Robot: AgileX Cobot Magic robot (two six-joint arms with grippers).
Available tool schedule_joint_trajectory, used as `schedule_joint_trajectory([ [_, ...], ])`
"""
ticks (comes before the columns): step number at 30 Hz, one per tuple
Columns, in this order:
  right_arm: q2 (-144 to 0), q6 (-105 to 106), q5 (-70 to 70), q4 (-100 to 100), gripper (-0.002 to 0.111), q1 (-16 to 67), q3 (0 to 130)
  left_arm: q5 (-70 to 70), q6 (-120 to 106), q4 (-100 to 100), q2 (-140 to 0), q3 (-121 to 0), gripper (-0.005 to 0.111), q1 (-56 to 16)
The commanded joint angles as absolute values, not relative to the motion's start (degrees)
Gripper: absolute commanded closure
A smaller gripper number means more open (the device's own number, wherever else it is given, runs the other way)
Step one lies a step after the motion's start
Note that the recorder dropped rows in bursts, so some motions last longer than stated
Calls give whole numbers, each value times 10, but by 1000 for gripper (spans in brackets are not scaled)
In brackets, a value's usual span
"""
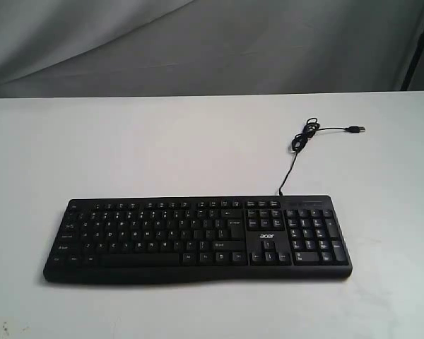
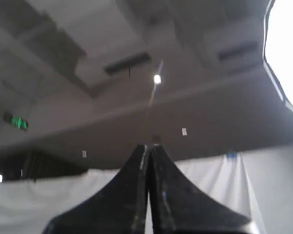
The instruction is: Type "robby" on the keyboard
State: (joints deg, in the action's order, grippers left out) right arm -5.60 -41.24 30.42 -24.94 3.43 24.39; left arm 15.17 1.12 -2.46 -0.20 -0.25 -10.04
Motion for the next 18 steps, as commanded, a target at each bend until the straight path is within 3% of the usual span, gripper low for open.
schedule_joint_trajectory([
  [1, -251, -822, 109, -603, 108, 46, 428, 148, 13, -27, 0, 0, 107, -104],
  [4, -438, -1059, 360, -932, 108, 54, 555, 148, 13, -27, 0, 0, 107, -104],
  [6, -557, -1196, 448, -999, 108, 54, 627, 148, 13, -27, 0, 0, 107, -104],
  [12, -763, -1196, 462, -999, 108, 53, 744, 148, 13, -27, 0, 0, 107, -104],
  [18, -798, -1170, 494, -965, 108, 53, 745, 148, 13, -27, 0, 0, 107, -104],
])
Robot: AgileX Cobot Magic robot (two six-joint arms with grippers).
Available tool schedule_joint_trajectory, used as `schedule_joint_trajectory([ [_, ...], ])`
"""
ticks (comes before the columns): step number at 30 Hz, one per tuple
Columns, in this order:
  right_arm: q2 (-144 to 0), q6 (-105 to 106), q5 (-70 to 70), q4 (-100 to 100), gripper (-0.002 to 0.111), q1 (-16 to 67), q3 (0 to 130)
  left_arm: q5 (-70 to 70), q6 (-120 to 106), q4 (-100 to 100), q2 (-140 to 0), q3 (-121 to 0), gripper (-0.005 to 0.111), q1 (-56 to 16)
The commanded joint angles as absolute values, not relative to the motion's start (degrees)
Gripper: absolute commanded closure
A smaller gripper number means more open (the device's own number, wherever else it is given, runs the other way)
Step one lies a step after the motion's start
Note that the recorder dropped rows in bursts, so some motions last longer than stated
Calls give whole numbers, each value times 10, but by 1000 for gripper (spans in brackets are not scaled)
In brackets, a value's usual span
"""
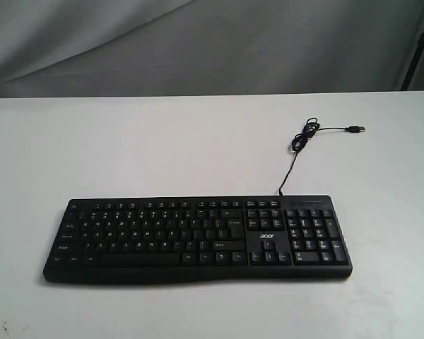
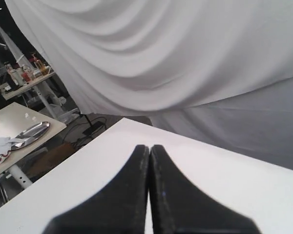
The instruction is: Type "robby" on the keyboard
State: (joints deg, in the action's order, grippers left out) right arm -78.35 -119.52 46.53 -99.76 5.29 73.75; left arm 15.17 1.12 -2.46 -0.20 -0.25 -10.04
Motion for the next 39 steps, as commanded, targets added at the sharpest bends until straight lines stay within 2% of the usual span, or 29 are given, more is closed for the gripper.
schedule_joint_trajectory([
  [1, -798, -1129, 515, -956, 108, 53, 745, 148, 13, -27, 0, 0, 107, -104],
  [6, -798, -1048, 566, -887, 108, 53, 745, 148, 13, -27, 0, 0, 107, -104],
  [9, -794, -926, 561, -947, 108, 55, 770, 148, 13, -27, 0, 0, 107, -104],
  [12, -775, -863, 393, -999, 108, 87, 778, 148, 13, -27, 0, 0, 107, -104],
  [20, -773, -657, -260, -967, 108, 240, 805, 148, 13, -27, 0, 0, 107, -104],
  [23, -795, -412, -303, -632, 108, 231, 868, 148, 13, -27, 0, 0, 107, -104],
  [26, -825, -31, -327, -189, 108, 167, 928, 148, 13, -27, 0, 0, 107, -104],
  [28, -845, 234, -404, 91, 108, 120, 955, 148, 13, -27, 0, 0, 107, -104],
  [30, -862, 426, -485, 259, 108, 86, 959, 148, 13, -27, 0, 0, 107, -104],
  [34, -907, 557, -608, 356, 108, 77, 947, 148, 13, -27, 0, 0, 107, -104],
  [39, -966, 597, -547, 356, 108, 145, 884, 148, 13, -27, 0, 0, 107, -104],
])
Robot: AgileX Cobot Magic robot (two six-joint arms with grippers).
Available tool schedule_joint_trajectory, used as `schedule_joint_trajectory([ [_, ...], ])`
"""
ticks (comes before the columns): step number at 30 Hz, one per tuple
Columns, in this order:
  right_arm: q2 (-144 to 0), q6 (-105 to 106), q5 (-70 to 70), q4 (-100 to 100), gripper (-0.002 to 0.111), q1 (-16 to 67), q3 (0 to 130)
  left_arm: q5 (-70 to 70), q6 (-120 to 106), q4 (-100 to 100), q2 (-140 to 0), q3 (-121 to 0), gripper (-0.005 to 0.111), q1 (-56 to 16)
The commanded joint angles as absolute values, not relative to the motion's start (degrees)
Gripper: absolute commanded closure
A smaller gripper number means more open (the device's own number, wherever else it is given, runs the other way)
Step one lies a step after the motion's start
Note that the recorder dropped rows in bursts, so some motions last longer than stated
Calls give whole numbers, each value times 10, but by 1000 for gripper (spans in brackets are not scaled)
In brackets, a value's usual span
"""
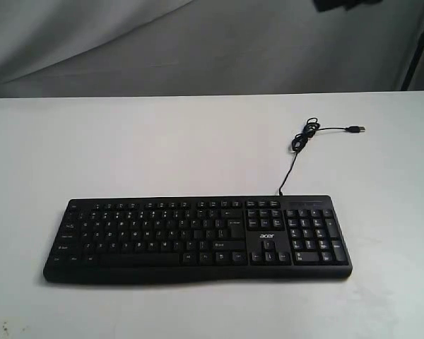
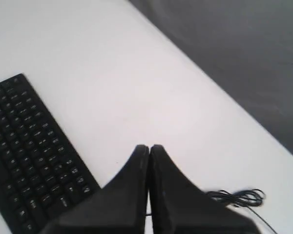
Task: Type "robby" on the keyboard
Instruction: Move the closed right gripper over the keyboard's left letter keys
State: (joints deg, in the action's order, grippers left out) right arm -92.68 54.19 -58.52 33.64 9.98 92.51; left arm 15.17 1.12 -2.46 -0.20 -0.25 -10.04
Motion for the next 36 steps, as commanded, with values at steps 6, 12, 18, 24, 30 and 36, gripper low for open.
schedule_joint_trajectory([
  [6, -1058, 629, -463, 356, 108, 237, 855, 148, 13, -27, 0, 0, 107, -104],
  [12, -1141, 653, -406, 356, 108, 319, 855, 148, 13, -27, 0, 0, 107, -104],
  [18, -1177, 676, -386, 356, 108, 391, 874, 148, 13, -27, 0, 0, 107, -104],
  [24, -1230, 623, -455, 327, 108, 422, 995, 148, 13, -27, 0, 0, 107, -104],
  [30, -1306, 609, -504, 298, 108, 438, 1085, 148, 13, -27, 0, 0, 107, -104],
  [36, -1360, 589, -505, 260, 108, 446, 1121, 148, 13, -27, 0, 0, 107, -104],
])
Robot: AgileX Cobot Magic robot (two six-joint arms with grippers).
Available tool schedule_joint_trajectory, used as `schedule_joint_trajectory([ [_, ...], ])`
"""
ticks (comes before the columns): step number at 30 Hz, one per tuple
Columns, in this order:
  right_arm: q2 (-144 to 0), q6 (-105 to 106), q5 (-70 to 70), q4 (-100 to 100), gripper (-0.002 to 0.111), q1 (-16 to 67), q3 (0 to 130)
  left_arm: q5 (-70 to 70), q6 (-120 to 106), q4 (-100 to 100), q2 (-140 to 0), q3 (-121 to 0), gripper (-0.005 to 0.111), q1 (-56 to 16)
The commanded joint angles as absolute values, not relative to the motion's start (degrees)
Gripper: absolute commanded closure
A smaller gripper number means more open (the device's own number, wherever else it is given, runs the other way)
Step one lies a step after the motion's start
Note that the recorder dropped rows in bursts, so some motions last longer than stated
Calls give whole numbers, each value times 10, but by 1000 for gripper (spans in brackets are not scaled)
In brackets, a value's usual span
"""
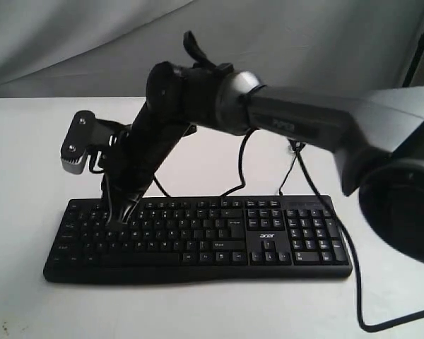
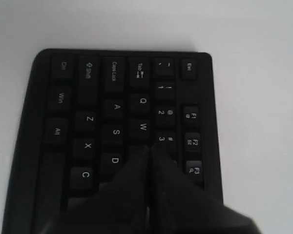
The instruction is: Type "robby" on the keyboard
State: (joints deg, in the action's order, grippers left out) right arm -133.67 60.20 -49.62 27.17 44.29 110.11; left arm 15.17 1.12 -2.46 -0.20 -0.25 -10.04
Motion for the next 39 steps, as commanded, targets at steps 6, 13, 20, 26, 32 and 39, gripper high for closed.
schedule_joint_trajectory([
  [6, -1367, 577, -511, 253, 108, 446, 1121, 148, 13, -27, 0, 0, 107, -104],
  [13, -1367, 564, -507, 233, 108, 446, 1121, 148, 13, -27, 0, 0, 107, -104],
  [20, -1371, 564, -505, 235, 108, 446, 1121, 148, 13, -27, 0, 0, 107, -104],
  [26, -1371, 570, -515, 237, 108, 447, 1121, 148, 13, -27, 0, 0, 107, -104],
  [32, -1371, 575, -517, 237, 108, 447, 1121, 148, 13, -27, 0, 0, 107, -104],
  [39, -1374, 583, -520, 237, 108, 449, 1121, 148, 13, -27, 0, 0, 107, -104],
])
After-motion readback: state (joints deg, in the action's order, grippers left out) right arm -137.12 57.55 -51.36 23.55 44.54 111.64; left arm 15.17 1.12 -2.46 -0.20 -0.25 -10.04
